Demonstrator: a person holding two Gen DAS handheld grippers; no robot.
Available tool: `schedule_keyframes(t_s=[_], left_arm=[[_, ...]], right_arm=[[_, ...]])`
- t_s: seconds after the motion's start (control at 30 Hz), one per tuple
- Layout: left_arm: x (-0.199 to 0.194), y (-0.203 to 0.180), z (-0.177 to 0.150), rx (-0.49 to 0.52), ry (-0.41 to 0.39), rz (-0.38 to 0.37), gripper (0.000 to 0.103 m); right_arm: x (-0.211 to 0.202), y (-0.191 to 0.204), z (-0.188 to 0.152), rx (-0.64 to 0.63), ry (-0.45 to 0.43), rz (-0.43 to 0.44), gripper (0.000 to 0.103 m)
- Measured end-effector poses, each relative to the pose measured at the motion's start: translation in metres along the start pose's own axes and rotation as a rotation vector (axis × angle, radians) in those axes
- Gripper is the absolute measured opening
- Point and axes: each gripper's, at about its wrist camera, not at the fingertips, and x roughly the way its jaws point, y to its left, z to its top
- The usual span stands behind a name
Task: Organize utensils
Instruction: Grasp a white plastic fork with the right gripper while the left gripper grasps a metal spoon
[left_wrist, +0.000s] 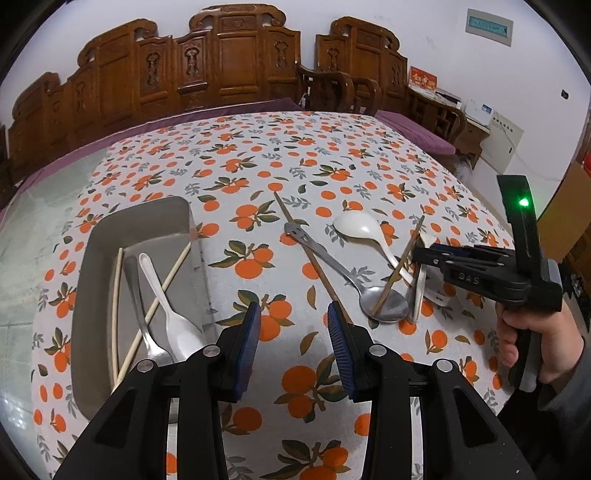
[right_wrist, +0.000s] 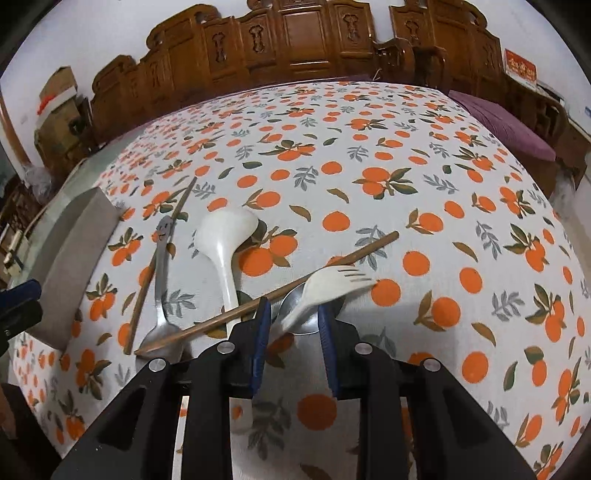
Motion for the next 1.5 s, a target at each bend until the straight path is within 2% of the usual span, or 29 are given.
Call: schedule_keyframes(t_s=[0.07,0.2,0.47,0.6,0.83,1.1,1.27,1.5], left_arm=[[0.001,-0.002,-0.001,0.003,0.003,0.002,0.035],[0.004,-0.004,-0.002,0.012,0.01,0.006,0.035],[0.01,-0.01,-0.003,0.023,0.018,-0.004,0.035],[0.013,-0.02,-0.004,0.04,0.012,-0.031,0.035],[0.021,-0.042,-0.008,0.085,0.009,-0.083,0.035],[0.028,-0.078,0.004,0.166,-0.013,-0.133,0.035],[0.05,-0.106,0.019,0.215,0.01,-0.152,0.035],[0.088,-0.142,0.041,0.246,0.059,-0.198,0.035]], right_arm=[[-0.002,0.001,0.0,0.003,-0.007,-0.001,0.016],[-0.009,0.003,-0.001,-0.005,-0.025,0.009,0.005],[-0.045,-0.01,-0.002,0.03,-0.11,0.078,0.005],[-0.065,-0.019,0.001,0.018,-0.14,0.056,0.005],[-0.073,-0.04,-0.002,-0.006,-0.127,-0.008,0.005],[-0.063,-0.067,-0.002,0.029,-0.099,-0.013,0.005],[-0.062,-0.085,-0.001,0.047,-0.094,-0.029,0.005],[-0.067,-0.099,0.002,0.076,-0.11,-0.007,0.005]])
